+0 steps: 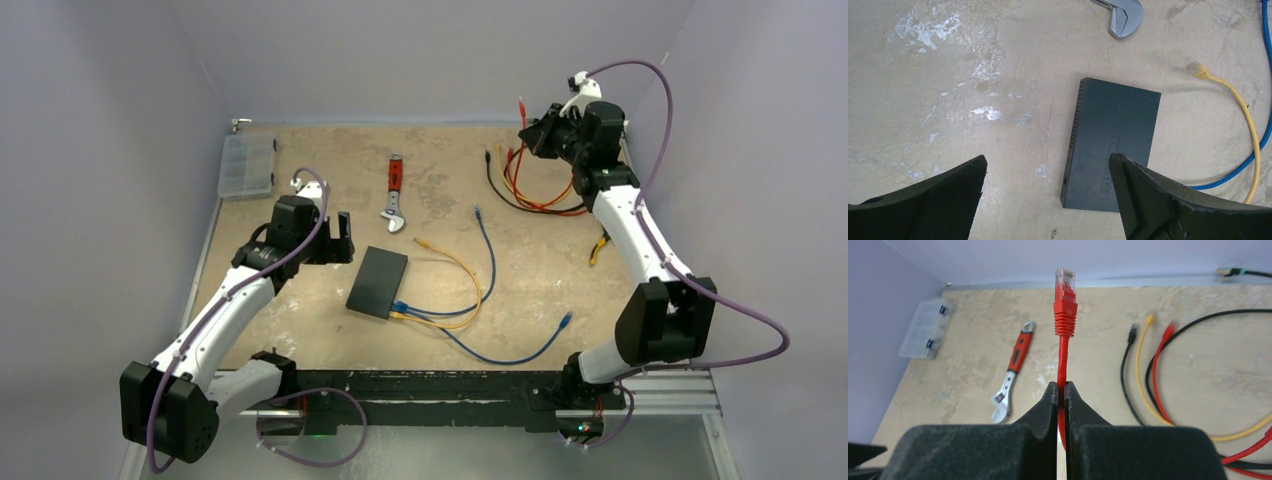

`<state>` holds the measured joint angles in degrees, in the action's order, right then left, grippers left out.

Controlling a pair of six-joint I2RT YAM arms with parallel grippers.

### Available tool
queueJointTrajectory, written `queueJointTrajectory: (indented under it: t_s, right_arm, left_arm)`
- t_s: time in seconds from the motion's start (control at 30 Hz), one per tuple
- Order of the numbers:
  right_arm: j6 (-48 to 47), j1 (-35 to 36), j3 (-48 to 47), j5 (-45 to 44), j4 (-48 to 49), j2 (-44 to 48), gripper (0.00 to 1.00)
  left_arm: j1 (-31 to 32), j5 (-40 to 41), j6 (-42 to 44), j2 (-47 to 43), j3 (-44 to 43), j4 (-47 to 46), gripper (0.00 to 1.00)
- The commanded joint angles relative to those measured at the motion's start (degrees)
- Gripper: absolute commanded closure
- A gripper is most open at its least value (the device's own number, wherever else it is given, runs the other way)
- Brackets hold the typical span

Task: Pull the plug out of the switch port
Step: Place the connector at the center of the board.

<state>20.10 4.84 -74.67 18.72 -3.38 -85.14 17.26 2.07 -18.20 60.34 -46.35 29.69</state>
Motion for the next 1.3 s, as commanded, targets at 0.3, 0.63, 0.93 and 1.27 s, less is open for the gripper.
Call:
queueJointTrajectory:
  t_s: [0.3, 0.63, 0.93, 1.27]
  right_arm:
    - [0.2, -1.4, -7.6, -6.1, 0.4, -9.1, 1.00]
    - [0.3, -2.2, -11.1, -4.8, 0.4, -19.3, 1.00]
    - [0.8, -3.3, -14.5, -2.4, -0.2, -26.5, 0.87]
    - [1.1, -3.6, -16.6, 0.9, -0.8, -31.0, 0.75]
  left_arm:
    - [-0.3, -0.6, 1.1, 0.2, -0.5, -0.8, 0.07]
    - [-0.3, -0.6, 1.1, 0.1, -0.5, -0.8, 0.07]
    - [-0.3, -0.6, 1.0, 0.4, -0.5, -0.8, 0.07]
    - [-0.3, -0.6, 1.2, 0.7, -0.5, -0.8, 0.08]
